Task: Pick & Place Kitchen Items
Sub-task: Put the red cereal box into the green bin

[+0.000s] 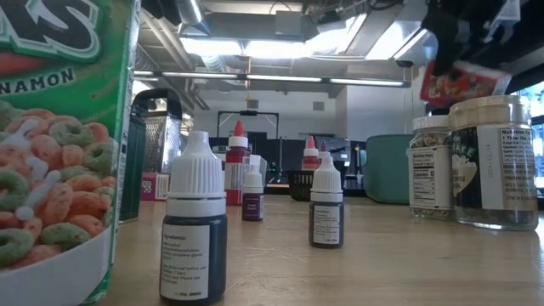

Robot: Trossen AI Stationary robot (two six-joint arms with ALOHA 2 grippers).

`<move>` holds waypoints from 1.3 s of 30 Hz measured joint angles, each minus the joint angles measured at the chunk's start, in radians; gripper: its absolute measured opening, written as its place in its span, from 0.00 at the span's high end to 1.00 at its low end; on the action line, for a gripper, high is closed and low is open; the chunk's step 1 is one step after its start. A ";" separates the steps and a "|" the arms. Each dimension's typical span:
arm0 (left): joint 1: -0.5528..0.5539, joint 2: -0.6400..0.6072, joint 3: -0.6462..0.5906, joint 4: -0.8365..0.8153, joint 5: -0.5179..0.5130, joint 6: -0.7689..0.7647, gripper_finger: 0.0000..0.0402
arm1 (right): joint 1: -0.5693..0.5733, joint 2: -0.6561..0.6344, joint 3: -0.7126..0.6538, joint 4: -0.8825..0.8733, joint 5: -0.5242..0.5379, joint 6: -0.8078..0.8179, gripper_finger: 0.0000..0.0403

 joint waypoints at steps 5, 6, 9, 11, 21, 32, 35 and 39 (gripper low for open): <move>0.000 0.000 0.000 0.000 0.000 0.000 0.41 | 0.000 -0.040 -0.142 0.247 0.092 -0.067 0.64; 0.000 0.000 0.000 0.000 0.000 0.000 0.42 | 0.000 -0.040 -0.157 0.283 0.117 -0.070 0.64; 0.000 0.000 0.000 0.000 0.000 0.000 0.41 | -0.002 -0.039 -0.174 0.360 0.210 -0.075 0.64; 0.000 0.000 0.000 0.000 0.000 0.000 0.41 | -0.002 -0.039 -0.174 0.402 0.258 -0.076 0.64; 0.000 0.000 0.000 0.000 -0.003 -0.005 0.41 | -0.083 -0.019 -0.175 0.399 0.289 -0.094 0.64; 0.000 0.000 0.000 -0.006 -0.012 -0.066 0.41 | -0.236 -0.012 -0.345 0.623 0.304 -0.126 0.64; 0.000 0.000 0.000 -0.006 -0.019 -0.066 0.41 | -0.264 -0.012 -0.397 0.732 0.332 -0.153 0.64; 0.000 0.000 0.000 -0.006 -0.019 -0.066 0.41 | -0.295 -0.012 -0.437 0.805 0.346 -0.179 0.64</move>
